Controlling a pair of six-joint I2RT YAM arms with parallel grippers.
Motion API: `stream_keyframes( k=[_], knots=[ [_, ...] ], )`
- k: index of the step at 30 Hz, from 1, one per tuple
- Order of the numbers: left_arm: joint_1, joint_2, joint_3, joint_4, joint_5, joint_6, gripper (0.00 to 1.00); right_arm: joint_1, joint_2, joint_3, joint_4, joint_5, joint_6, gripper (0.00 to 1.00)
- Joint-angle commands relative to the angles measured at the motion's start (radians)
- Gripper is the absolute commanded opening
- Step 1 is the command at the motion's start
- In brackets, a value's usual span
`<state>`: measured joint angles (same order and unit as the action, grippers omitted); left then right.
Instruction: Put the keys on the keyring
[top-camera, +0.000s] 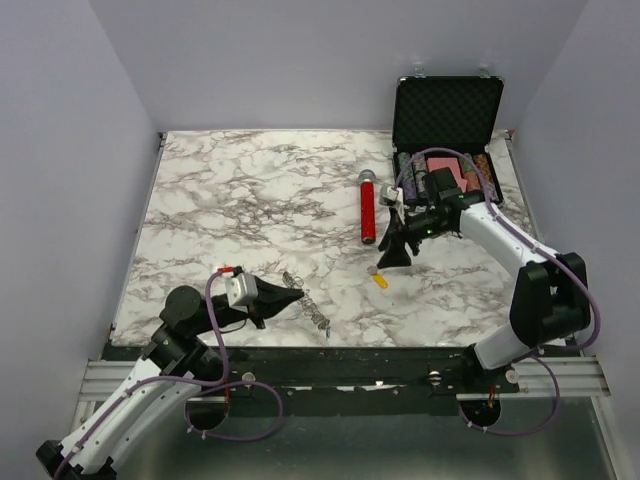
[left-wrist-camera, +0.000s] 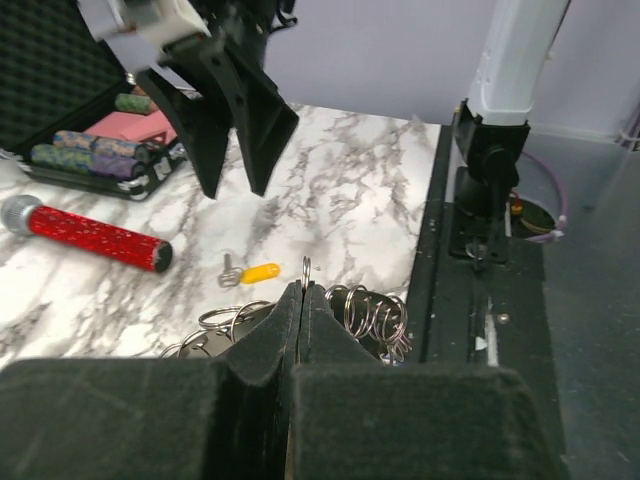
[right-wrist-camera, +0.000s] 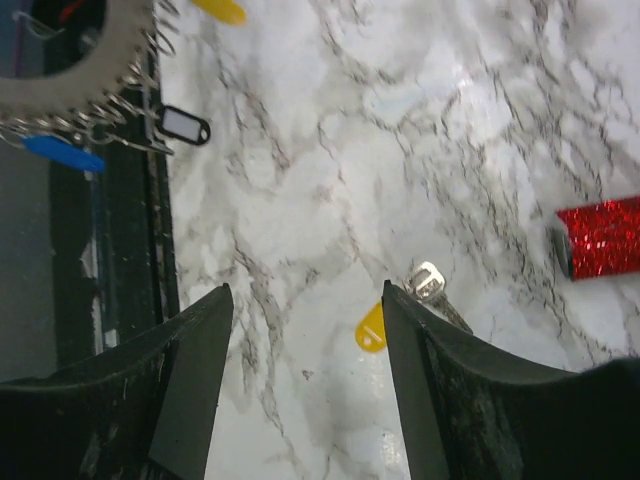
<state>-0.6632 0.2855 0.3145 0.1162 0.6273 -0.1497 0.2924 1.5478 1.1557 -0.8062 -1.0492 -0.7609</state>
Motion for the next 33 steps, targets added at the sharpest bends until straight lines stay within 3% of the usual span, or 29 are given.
stream_keyframes(
  k=[1,10,19,33],
  knots=[
    [0.001,-0.045,0.043,-0.105,-0.078,0.116,0.0,0.005,0.043,-0.085,0.103,0.219,0.066,0.67],
    [0.001,-0.08,0.057,-0.17,-0.069,0.169,0.0,0.053,0.155,-0.062,0.206,0.382,0.166,0.56],
    [0.002,-0.065,0.063,-0.185,-0.064,0.177,0.0,0.119,0.225,-0.044,0.234,0.494,0.198,0.54],
    [0.002,-0.046,0.066,-0.187,-0.058,0.174,0.0,0.149,0.248,-0.033,0.228,0.505,0.193,0.37]
  ],
)
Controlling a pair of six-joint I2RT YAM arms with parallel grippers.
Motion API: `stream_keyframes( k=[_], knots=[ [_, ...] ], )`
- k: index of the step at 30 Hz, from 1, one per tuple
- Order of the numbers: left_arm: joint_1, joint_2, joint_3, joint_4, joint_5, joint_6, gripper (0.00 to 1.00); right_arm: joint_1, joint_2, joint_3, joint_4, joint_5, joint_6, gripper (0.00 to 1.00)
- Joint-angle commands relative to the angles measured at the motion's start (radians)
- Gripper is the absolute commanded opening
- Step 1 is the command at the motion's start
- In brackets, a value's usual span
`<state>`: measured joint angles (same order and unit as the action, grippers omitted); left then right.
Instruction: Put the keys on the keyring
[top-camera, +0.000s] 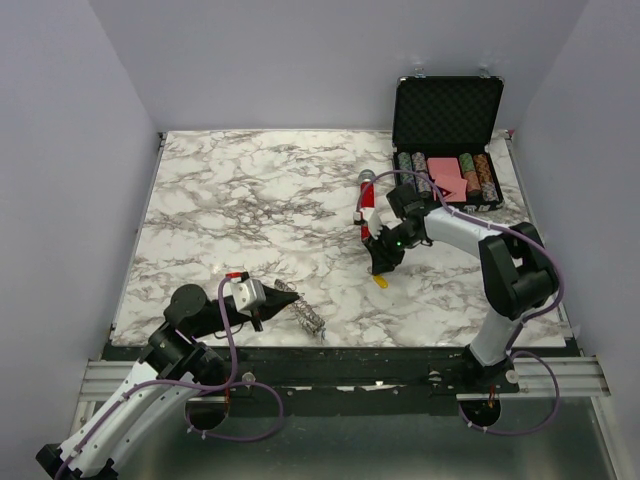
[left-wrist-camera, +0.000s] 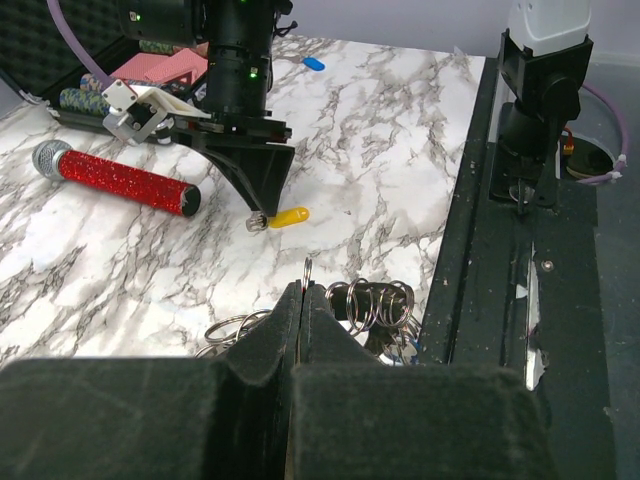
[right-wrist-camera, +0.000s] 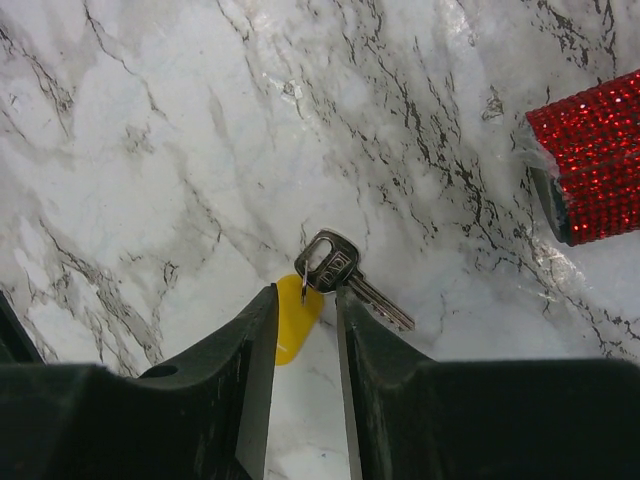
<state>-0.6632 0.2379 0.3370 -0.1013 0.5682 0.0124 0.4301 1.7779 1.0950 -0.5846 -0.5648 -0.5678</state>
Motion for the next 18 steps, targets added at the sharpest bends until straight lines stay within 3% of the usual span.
stream_keyframes(
  k=[1,18],
  knots=[
    [0.002,0.0,0.043,0.031,-0.001,0.012,0.0,0.013,0.02,0.029,0.003,0.02,-0.003,0.35],
    [0.002,-0.002,0.043,0.032,0.001,0.009,0.0,0.027,0.04,0.032,0.002,0.037,0.0,0.25]
  ],
)
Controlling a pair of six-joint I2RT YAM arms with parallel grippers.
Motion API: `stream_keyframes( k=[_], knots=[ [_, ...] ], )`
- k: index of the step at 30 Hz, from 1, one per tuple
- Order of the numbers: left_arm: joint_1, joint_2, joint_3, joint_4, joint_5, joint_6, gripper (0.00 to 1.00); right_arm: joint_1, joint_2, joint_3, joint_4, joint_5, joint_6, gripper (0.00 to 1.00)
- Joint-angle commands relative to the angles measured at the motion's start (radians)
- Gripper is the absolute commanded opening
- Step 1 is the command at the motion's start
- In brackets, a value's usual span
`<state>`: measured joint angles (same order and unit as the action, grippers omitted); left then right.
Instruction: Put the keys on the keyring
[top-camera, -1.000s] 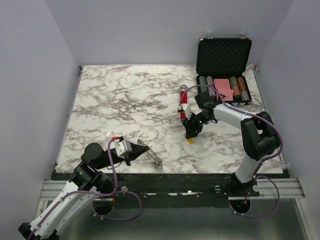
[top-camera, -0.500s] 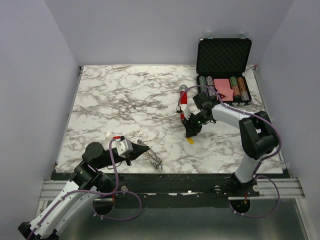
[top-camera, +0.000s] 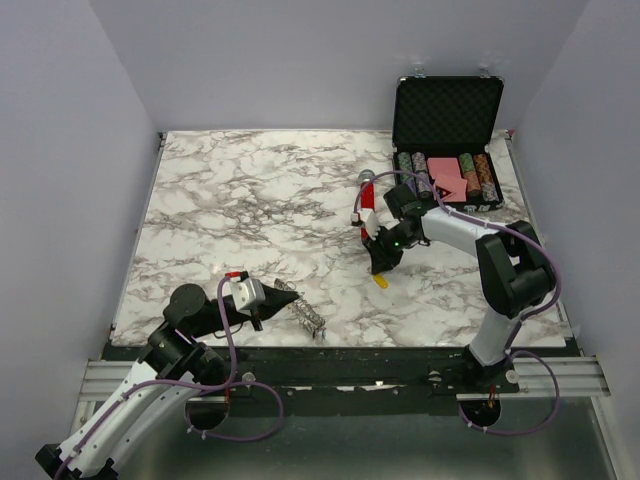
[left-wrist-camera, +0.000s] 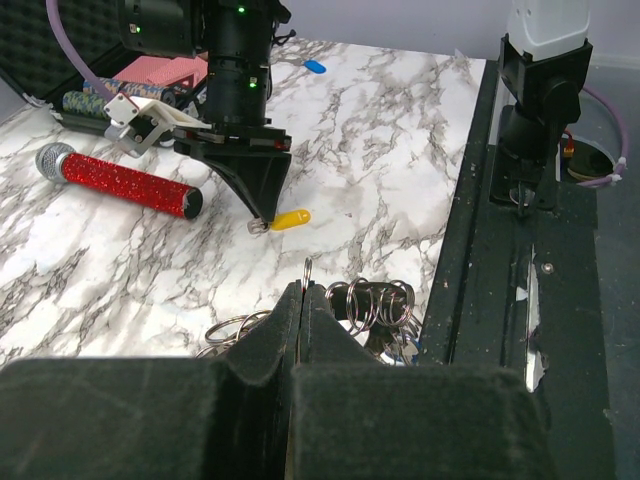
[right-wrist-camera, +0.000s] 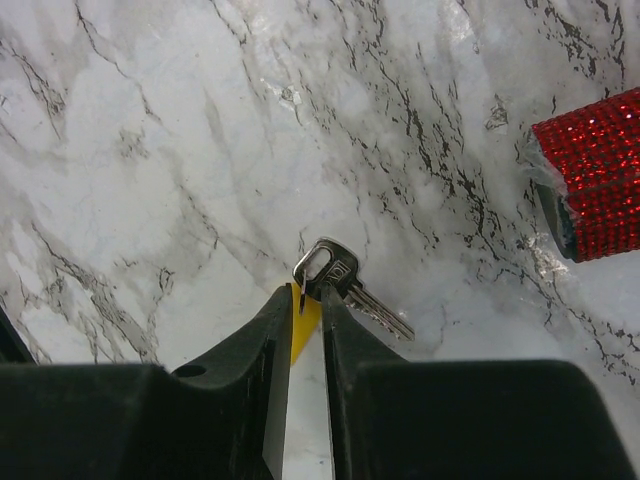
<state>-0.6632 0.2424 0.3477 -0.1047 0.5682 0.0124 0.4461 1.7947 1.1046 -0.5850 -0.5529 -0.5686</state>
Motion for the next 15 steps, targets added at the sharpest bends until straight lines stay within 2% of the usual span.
stream_keyframes(
  k=[1,10,15],
  knots=[
    [0.002,-0.006,0.033,0.036,0.001,0.009,0.0,0.011,0.025,0.023,0.002,0.027,0.001,0.24],
    [0.002,-0.003,0.031,0.036,0.001,0.008,0.0,0.019,0.032,0.023,0.001,0.025,-0.001,0.24],
    [0.002,-0.005,0.031,0.036,0.001,0.009,0.0,0.022,0.037,0.034,-0.013,0.019,-0.007,0.1]
  ],
)
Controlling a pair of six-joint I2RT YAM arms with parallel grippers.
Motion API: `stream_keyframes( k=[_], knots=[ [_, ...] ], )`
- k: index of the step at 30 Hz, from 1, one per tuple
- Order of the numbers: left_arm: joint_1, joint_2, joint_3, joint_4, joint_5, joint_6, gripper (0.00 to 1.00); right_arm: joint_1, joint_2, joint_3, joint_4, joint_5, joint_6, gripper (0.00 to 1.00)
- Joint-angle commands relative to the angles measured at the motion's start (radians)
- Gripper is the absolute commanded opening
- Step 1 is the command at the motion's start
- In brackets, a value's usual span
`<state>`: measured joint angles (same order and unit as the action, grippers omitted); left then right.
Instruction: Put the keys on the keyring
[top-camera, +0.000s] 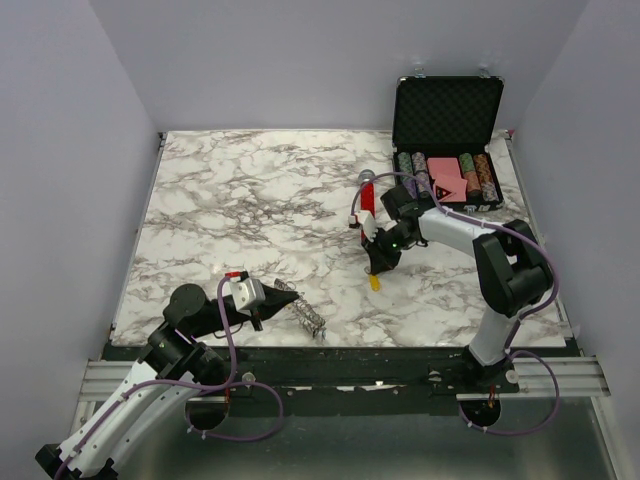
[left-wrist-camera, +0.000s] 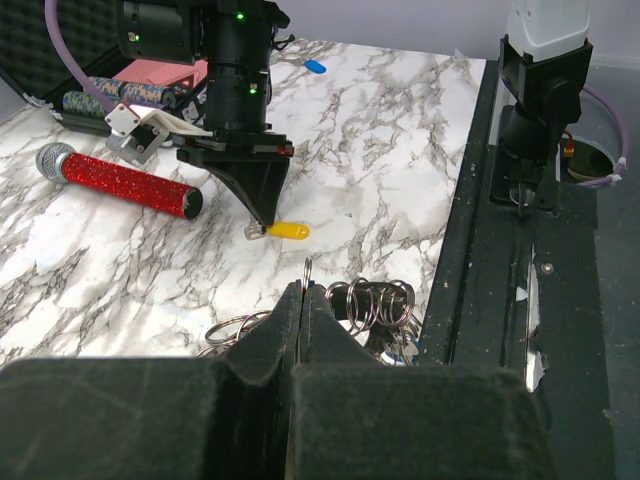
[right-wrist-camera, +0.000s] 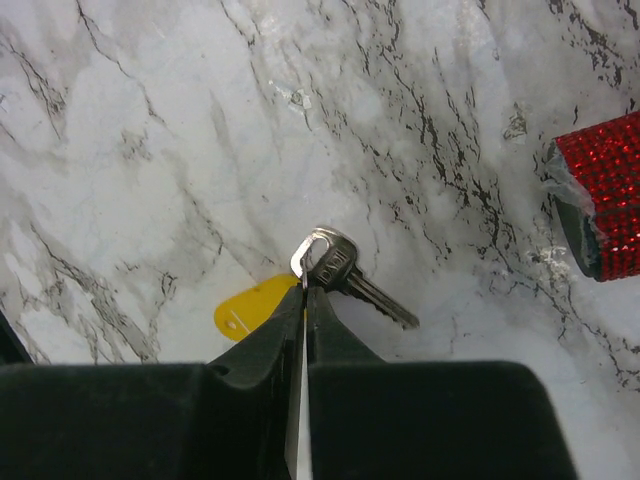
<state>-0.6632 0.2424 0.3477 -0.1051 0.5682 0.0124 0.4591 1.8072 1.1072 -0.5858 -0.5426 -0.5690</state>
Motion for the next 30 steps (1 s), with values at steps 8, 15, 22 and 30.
stream_keyframes(
  k=[8,15,22,30],
  knots=[
    [0.002,-0.005,0.031,0.036,0.002,0.009,0.0,0.009,0.015,0.034,-0.02,0.003,-0.005,0.0],
    [0.002,-0.005,0.031,0.036,0.002,0.008,0.0,0.009,0.017,0.037,-0.026,-0.003,-0.012,0.01],
    [0.002,-0.003,0.031,0.036,0.001,0.006,0.0,0.009,0.027,0.042,-0.028,-0.002,-0.011,0.07],
    [0.002,-0.005,0.031,0.036,0.002,0.004,0.0,0.009,0.03,0.042,-0.028,0.001,-0.008,0.14]
  ],
)
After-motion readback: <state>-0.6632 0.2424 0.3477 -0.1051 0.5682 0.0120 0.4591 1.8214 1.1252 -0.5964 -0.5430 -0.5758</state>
